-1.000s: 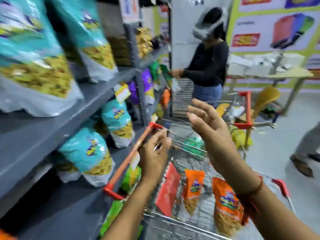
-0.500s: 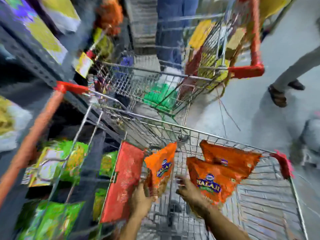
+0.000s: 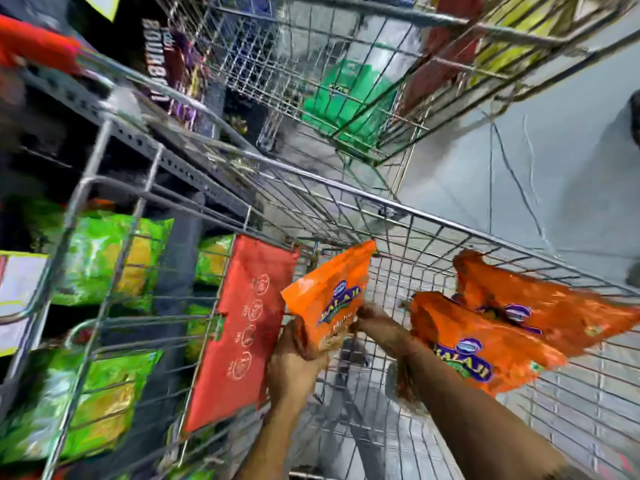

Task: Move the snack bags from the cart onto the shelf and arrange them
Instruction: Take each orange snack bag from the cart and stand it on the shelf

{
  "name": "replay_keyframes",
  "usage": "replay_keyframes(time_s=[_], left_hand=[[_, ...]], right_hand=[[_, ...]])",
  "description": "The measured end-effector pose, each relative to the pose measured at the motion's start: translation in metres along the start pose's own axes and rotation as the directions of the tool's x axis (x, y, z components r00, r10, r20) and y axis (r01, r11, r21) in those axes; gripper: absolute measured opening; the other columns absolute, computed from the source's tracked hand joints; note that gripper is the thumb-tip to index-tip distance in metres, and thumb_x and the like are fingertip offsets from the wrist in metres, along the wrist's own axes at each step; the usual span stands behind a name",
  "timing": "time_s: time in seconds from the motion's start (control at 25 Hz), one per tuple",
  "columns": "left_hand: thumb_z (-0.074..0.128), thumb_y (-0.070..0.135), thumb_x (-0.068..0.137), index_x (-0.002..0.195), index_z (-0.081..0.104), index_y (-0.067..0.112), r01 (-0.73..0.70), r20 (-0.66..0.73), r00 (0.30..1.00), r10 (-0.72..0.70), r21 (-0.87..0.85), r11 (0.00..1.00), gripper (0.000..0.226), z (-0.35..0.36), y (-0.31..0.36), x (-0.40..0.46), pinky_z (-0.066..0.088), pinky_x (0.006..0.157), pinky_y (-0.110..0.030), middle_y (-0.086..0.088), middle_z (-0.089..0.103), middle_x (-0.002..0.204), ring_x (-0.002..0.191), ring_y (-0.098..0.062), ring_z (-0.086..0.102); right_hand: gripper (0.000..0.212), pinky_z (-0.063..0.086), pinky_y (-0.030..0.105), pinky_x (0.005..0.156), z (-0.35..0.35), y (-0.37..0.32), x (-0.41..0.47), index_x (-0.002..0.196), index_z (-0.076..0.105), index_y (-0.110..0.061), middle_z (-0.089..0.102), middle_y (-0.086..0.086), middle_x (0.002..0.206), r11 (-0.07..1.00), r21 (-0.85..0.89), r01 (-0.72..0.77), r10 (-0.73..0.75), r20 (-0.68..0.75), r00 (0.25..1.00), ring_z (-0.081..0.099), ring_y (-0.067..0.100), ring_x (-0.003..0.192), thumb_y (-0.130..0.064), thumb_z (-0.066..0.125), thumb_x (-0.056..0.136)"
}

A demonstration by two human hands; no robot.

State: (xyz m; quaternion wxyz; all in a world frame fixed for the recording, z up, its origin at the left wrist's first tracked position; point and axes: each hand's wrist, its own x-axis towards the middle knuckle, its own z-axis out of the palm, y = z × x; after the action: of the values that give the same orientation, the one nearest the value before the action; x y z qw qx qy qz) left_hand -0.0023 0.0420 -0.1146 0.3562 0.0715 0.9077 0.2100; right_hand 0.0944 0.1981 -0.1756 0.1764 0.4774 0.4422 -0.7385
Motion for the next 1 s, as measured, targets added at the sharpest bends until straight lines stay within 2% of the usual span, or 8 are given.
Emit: replay_keyframes(time_s=[0.16,0.24,0.32,0.44,0.52,0.72,0.84,1.0], left_hand=[[0.088,0.043,0.051,0.104,0.06,0.03,-0.001,0.127,0.992,0.004,-0.027,1.0,0.061,-0.03,0.013,-0.018,0.044,0.058,-0.021,0.0,0.078,0.093,0.068,-0.018,0.069],[0.091,0.037,0.05,0.091,0.061,0.029,-0.006,0.213,0.976,0.037,-0.143,0.99,0.052,-0.047,0.018,-0.025,0.047,0.053,-0.011,0.003,0.077,0.093,0.063,0.003,0.064],[0.092,0.034,0.048,0.093,0.066,0.023,-0.033,0.26,0.96,0.102,-0.258,0.966,0.053,-0.072,0.025,-0.04,0.053,0.061,-0.011,0.002,0.076,0.097,0.072,0.003,0.07],[0.091,0.032,0.051,0.109,0.069,0.014,-0.122,0.222,0.947,0.231,-0.416,0.901,0.064,-0.118,0.042,-0.08,0.057,0.09,-0.038,-0.004,0.076,0.107,0.1,-0.019,0.072],[0.091,0.022,0.056,0.111,0.067,0.013,-0.233,0.115,0.936,0.334,-0.51,0.828,0.061,-0.152,0.052,-0.114,0.056,0.089,-0.036,-0.002,0.076,0.107,0.099,-0.013,0.072],[0.089,0.021,0.049,0.095,0.069,0.021,-0.591,-0.362,0.802,0.475,-0.601,0.538,0.051,-0.284,0.052,-0.243,0.057,0.078,-0.026,0.006,0.079,0.092,0.086,-0.008,0.072],[0.089,0.021,0.049,0.095,0.068,0.023,-0.781,-0.644,0.624,0.443,-0.494,0.382,0.051,-0.372,0.025,-0.341,0.058,0.083,-0.033,0.002,0.079,0.095,0.088,-0.014,0.072],[0.088,0.024,0.055,0.097,0.069,0.028,-0.923,-0.882,0.334,0.333,-0.234,0.305,0.046,-0.466,-0.031,-0.465,0.058,0.072,-0.024,0.005,0.079,0.095,0.085,-0.009,0.073]], right_hand=[[0.044,0.048,0.049,0.106,-0.014,-0.007,-0.03,0.126,0.058,0.005,0.066,0.02,0.129,0.991,-0.08,0.11,-0.102,0.102,0.99,0.064,0.026,0.118,0.02,0.049,0.085],[0.037,0.044,0.047,0.108,-0.021,-0.013,-0.06,0.124,0.064,-0.014,0.067,0.008,0.131,0.98,-0.115,0.162,-0.143,0.156,0.977,0.06,0.025,0.125,-0.003,0.062,0.088],[0.044,0.043,0.042,0.107,-0.017,-0.028,-0.098,0.124,0.065,-0.028,0.067,-0.001,0.131,0.973,-0.063,0.221,-0.21,0.156,0.965,0.061,0.02,0.124,-0.025,0.076,0.081],[0.057,0.055,0.028,0.083,0.004,-0.057,-0.161,0.123,0.067,-0.032,0.072,-0.006,0.124,0.94,0.047,0.337,-0.34,0.132,0.931,0.069,0.011,0.106,-0.028,0.083,0.068],[0.05,0.055,0.015,0.063,0.024,-0.077,-0.203,0.119,0.069,-0.037,0.077,-0.015,0.108,0.887,0.055,0.459,-0.462,0.111,0.88,0.072,-0.002,0.088,-0.021,0.078,0.072],[0.059,0.055,0.011,0.069,0.121,-0.142,-0.347,0.129,0.062,-0.037,0.075,-0.016,0.116,0.586,0.002,0.81,-0.798,0.176,0.577,0.07,-0.003,0.098,-0.034,0.078,0.073],[0.056,0.053,0.016,0.09,0.203,-0.171,-0.443,0.134,0.059,-0.033,0.066,-0.007,0.135,0.313,0.07,0.947,-0.897,0.349,0.27,0.062,0.007,0.121,-0.014,0.068,0.083],[0.062,0.052,0.019,0.094,0.318,-0.177,-0.552,0.141,0.052,-0.027,0.062,-0.005,0.139,0.074,0.255,0.964,-0.86,0.505,-0.067,0.06,0.01,0.126,-0.026,0.069,0.081]])
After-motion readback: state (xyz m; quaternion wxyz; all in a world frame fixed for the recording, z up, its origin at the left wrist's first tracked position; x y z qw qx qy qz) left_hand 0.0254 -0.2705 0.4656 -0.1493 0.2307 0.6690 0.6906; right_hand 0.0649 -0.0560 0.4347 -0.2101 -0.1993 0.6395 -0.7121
